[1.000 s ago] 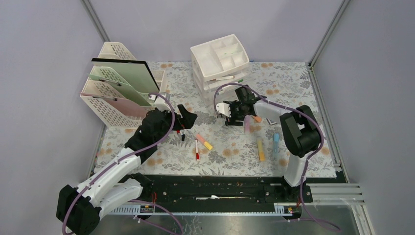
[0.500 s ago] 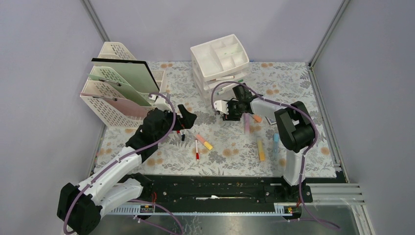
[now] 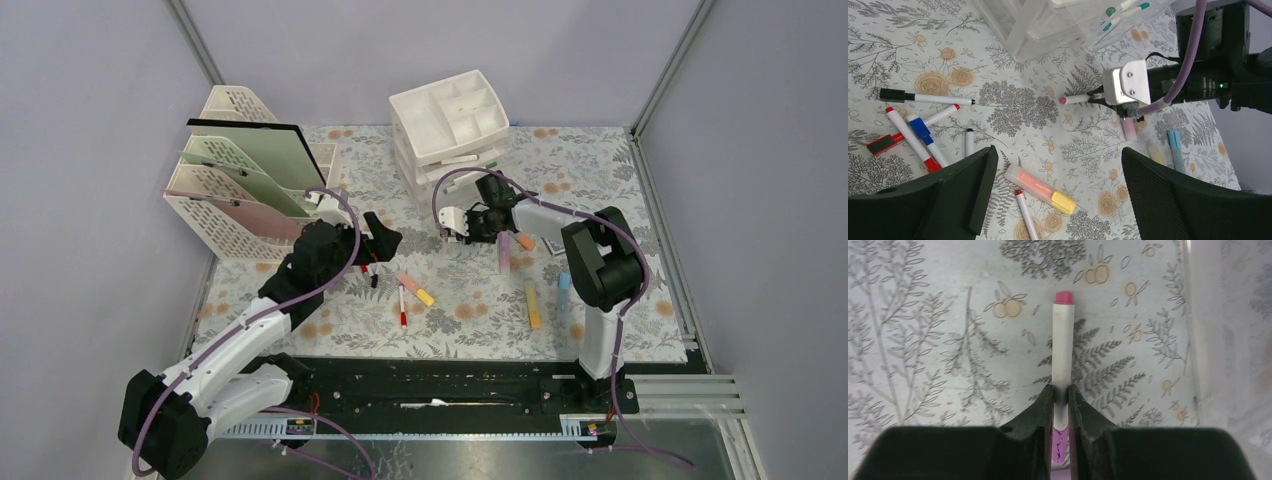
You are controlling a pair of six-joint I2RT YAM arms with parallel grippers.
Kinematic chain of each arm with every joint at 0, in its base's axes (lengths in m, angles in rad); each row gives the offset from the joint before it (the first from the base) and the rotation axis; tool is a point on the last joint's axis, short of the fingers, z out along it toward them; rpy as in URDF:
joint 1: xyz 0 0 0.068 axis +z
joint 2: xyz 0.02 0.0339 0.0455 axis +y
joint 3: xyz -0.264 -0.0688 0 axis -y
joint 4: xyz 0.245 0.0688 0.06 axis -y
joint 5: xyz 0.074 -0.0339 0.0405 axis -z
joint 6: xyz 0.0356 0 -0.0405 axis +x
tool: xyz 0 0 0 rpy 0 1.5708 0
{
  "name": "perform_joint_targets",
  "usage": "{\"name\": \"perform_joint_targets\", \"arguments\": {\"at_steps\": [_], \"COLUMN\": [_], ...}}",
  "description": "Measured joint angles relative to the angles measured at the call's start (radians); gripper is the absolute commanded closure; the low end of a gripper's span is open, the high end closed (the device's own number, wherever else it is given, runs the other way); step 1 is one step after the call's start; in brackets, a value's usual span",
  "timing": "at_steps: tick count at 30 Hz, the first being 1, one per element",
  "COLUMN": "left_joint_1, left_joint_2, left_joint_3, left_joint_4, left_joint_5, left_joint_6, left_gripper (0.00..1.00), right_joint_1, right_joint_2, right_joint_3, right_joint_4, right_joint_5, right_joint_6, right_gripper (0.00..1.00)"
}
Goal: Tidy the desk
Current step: Pick up the stationery from the center of the board.
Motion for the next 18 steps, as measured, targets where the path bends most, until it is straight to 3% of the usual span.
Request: {"name": "perform_joint_targets", "arguments": {"at_steps": [9,18], "left_joint_1": [0.003,0.006], "left_joint_2": [0.011,0.012], "left_joint_3": [0.000,0.000], "left_joint_4": [0.027,0.060], "left_joint_5": [0.011,0.038], "left_joint_6": [0.000,0.000], "left_gripper": [0.01,0.01], "right_joint_1": [0.007,0.047], "right_joint_2": [-0.080,-0.111], "right_joint_3": [-0.069,-0.090], "right_joint_4": [-0.119,-0.199], "right_joint_5": [-0.013,-0.009], "right_joint_6": [0.060,0.154], "right_gripper": [0.87,0.73]}}
